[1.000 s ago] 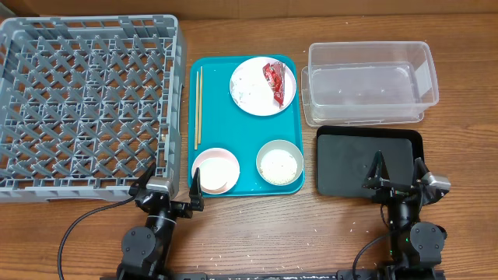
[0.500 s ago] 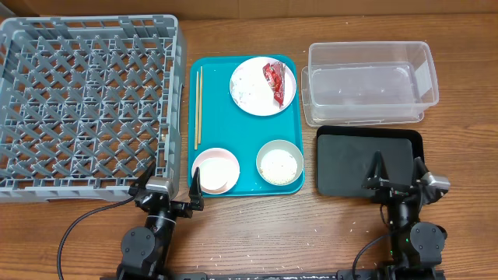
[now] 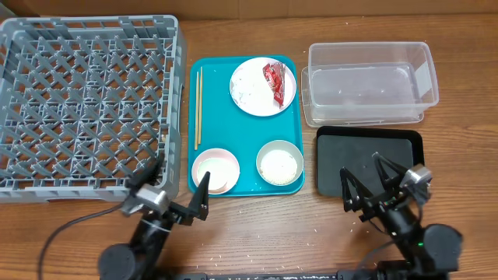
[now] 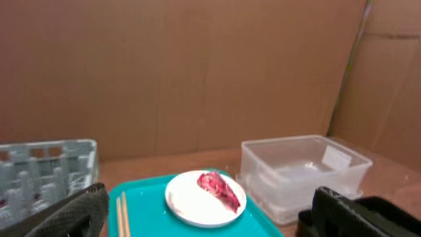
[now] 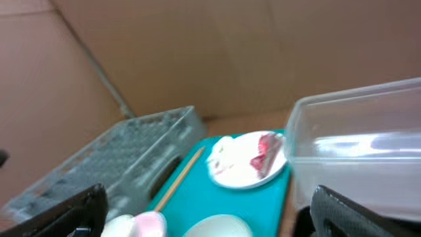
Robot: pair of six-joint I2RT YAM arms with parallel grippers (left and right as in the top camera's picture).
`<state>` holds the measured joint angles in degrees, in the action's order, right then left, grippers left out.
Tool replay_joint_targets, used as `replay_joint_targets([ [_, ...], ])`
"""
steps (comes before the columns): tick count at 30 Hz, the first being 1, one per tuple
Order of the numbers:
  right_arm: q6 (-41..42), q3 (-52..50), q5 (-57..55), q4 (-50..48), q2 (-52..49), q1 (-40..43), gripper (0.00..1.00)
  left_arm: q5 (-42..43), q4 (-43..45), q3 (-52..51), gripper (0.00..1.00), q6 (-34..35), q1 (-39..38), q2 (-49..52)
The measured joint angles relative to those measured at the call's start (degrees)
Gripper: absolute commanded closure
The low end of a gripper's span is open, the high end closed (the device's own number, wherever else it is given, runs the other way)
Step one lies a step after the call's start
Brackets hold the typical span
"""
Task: Sort waste into correct bins and load items into the dishwasher
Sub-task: 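Grasp the white paper cup with the right gripper and lift it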
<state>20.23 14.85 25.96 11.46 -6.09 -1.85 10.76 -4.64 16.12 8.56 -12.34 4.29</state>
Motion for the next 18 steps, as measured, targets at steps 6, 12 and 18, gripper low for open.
replay_joint_targets([
  [6,-0.9,29.2,3.7,22.3,-21.1,0.0,0.00,-2.4,-24.4,26.5,0.00,-0.2,0.0,21.7],
  [12,-5.1,57.2,4.7,43.4,-48.1,-0.7,0.00,-2.9,-45.3,52.4,0.00,-0.2,0.0,47.1],
  [18,-6.8,73.5,6.9,52.9,-68.0,-1.3,0.00,-1.3,-55.1,67.7,0.00,-0.1,0.1,60.1],
])
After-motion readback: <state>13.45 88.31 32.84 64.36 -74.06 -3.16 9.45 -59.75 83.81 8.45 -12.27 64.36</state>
